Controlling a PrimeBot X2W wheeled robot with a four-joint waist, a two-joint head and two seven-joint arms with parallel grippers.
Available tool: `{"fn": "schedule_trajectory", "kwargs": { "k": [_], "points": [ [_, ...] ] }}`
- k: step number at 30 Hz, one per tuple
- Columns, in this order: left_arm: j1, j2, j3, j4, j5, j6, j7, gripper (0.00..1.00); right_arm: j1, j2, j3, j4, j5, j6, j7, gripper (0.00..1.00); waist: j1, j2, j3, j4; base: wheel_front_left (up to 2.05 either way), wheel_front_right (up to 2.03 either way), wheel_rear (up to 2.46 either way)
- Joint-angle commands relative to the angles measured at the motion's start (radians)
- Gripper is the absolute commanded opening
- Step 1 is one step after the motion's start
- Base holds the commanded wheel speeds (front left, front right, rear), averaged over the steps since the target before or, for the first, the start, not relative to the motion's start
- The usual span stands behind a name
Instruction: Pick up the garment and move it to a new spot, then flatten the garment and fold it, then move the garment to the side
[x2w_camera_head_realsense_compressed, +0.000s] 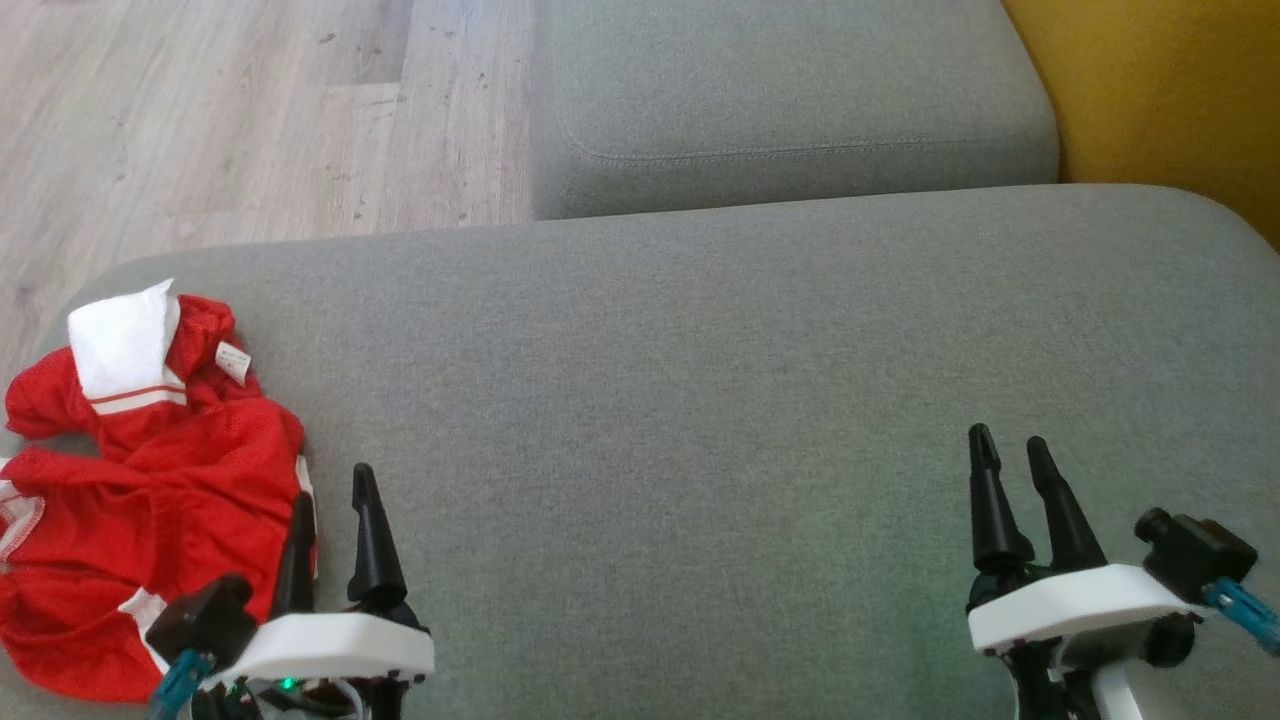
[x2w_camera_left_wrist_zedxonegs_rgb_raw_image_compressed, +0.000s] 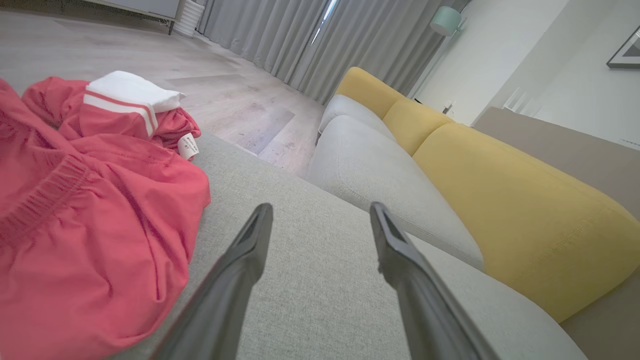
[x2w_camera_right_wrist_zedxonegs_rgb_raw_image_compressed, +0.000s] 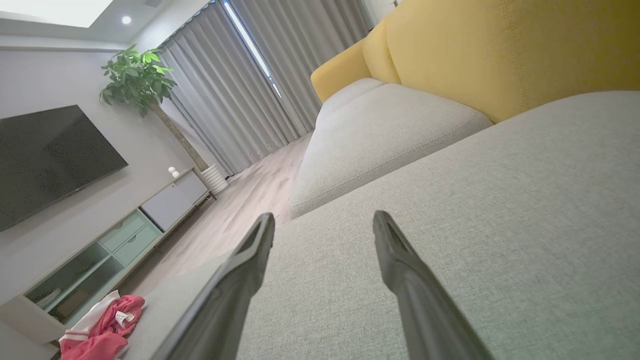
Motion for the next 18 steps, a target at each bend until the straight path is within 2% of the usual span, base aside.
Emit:
{"fn": "schedule_trajectory", "kwargs": {
  "k": [1,18],
  "points": [
    [-0.03,0.008,0.01,-0.04,0.038,0.007,-0.017,1.0,-0.028,-0.006,0.025,-0.043,-0.04,0.0,-0.015,1.0,0.0,0.0,-0.001,0.0,0.0,0.0,0.0],
    [-0.017,0.009,-0.009,-0.024,0.252,0.022,-0.07,1.0,-0.024,-0.007,0.067,-0.055,-0.27,-0.001,-0.068,1.0,0.0,0.0,-0.017,-0.016,0.0,0.0,0.0]
  ]
}}
